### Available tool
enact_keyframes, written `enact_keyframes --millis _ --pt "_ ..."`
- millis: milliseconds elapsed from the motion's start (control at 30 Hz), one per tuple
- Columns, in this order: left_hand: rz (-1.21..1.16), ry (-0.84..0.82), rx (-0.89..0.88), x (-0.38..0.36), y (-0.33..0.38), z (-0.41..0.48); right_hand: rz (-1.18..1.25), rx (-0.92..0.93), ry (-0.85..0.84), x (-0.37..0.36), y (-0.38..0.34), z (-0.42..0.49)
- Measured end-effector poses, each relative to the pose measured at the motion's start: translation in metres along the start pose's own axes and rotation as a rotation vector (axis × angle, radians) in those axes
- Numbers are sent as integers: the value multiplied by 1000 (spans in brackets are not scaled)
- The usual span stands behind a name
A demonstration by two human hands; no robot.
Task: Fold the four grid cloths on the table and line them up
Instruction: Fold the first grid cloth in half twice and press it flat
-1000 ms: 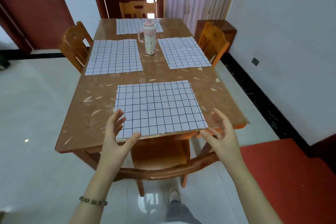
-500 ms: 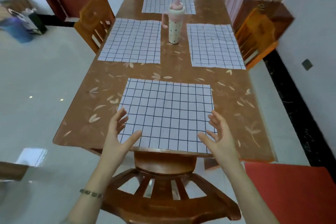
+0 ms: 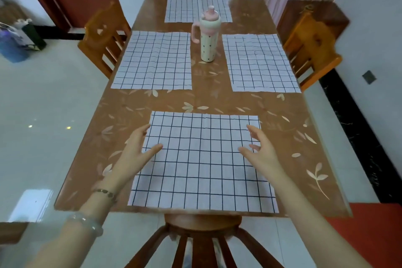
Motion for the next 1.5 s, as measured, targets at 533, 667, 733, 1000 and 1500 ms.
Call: enact_keyframes --millis 533,667,733,1000,1500 --pt "662 -306 -17 -43 -142 176 -563 -143 123 18 90 217" --pt "692 -267 -49 -38 -154 189 -718 -121 126 24 93 238" --pt "689 -266 -44 -35 -158 194 -782 -100 105 23 91 244" --pt "579 -241 102 -30 -165 199 -671 -208 63 29 87 249" --pt "151 127 -4 65 -64 156 -134 -96 214 88 2 176"
Point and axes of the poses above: each hand's wrist, its own z-axis towards the middle knuckle, its own x-axis out of the back of the hand, y = z × x, the point moved 8 cm from there along z, towards the middle knuckle, and after that the axes turned 12 degrees about -x, right-handed, at the moved point
